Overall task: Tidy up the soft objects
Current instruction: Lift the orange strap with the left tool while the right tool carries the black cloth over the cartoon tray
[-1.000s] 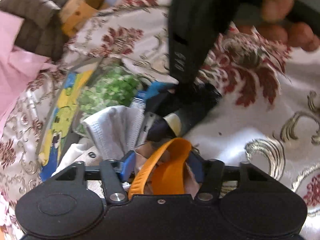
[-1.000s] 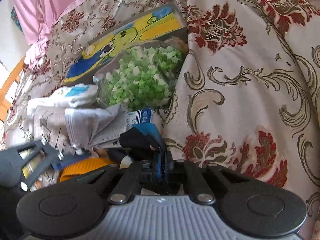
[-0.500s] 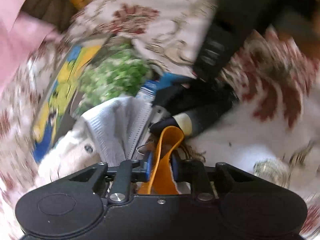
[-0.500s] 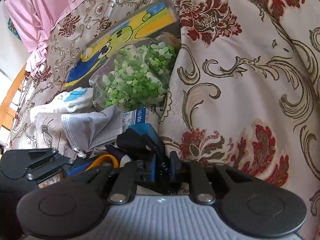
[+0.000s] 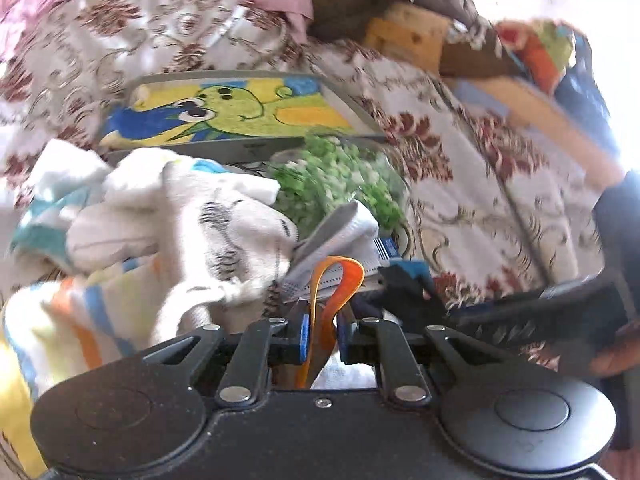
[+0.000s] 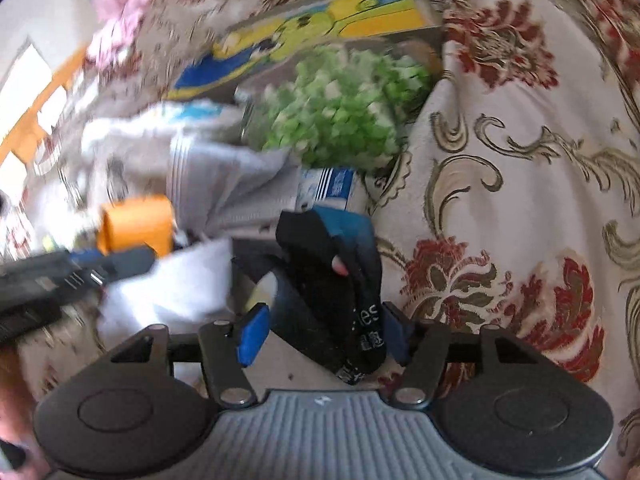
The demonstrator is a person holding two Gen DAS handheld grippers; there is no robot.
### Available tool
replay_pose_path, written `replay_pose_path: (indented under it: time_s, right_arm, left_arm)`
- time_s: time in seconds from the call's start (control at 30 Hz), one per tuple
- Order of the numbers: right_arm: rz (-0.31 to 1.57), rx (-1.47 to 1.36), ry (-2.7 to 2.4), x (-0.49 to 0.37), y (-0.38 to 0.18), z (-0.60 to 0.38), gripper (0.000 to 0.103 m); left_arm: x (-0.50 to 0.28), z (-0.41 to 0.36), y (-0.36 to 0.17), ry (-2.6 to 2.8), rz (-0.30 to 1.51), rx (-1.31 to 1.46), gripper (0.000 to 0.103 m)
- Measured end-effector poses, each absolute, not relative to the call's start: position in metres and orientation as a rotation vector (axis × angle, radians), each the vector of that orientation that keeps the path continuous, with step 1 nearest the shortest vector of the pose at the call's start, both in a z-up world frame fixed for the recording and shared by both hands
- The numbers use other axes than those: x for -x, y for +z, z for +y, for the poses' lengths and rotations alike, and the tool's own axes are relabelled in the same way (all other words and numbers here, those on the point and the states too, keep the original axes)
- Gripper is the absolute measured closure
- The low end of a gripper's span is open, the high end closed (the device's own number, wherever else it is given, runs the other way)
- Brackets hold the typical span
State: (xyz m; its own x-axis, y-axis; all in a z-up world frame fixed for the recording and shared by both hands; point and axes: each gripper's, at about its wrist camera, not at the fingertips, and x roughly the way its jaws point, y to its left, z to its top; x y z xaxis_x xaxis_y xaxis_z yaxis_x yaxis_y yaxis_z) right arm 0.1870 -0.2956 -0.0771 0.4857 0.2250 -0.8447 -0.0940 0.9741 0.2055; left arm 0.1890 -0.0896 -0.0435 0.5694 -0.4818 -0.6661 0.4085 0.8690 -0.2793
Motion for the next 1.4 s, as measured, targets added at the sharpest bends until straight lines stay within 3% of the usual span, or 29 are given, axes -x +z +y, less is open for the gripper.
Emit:
replay_pose_path:
  time_s: [0.07, 0.13, 0.2, 0.3, 0.63, 1.03, 1.4]
  right_arm:
    - [1.041, -0.091, 0.189, -0.185, -0.079, -0.29, 0.043]
    - [1.035, -0.049, 0.173, -0.182, -0.08, -0.286, 0.055]
    - [1.024, -0.017, 0.155, -0.178, -0.08, -0.285, 0.078]
    - [1.002, -0.022, 0.13, -0.173, -0.078, -0.289, 0.091]
    - [0.732, -0.214, 0.284, -0.142, -0.031, -0.297, 0.094]
    - [0.903, -0.009, 0.451, -0.155, -0.065, -0.236, 0.094]
    - [0.845, -0.049, 0.376, -0.153, -0.056, -0.254, 0.094]
  left_arm:
    - [-0.186, -0.082, -0.041, -0.522, 0.805, 0.144, 0.089]
    - [-0.182, -0.073, -0.039, -0.519, 0.786, 0.186, 0.089]
    - [-0.178, -0.064, -0.038, -0.51, 0.764, 0.242, 0.089]
    - [-0.17, -0.051, -0.039, -0.484, 0.736, 0.312, 0.089]
    - [-0.157, -0.043, -0.029, -0.503, 0.66, 0.39, 0.089]
    - [-0.157, -0.034, -0.025, -0.401, 0.575, 0.388, 0.089]
    - [-0.144, -0.028, 0.0, -0.367, 0.438, 0.324, 0.089]
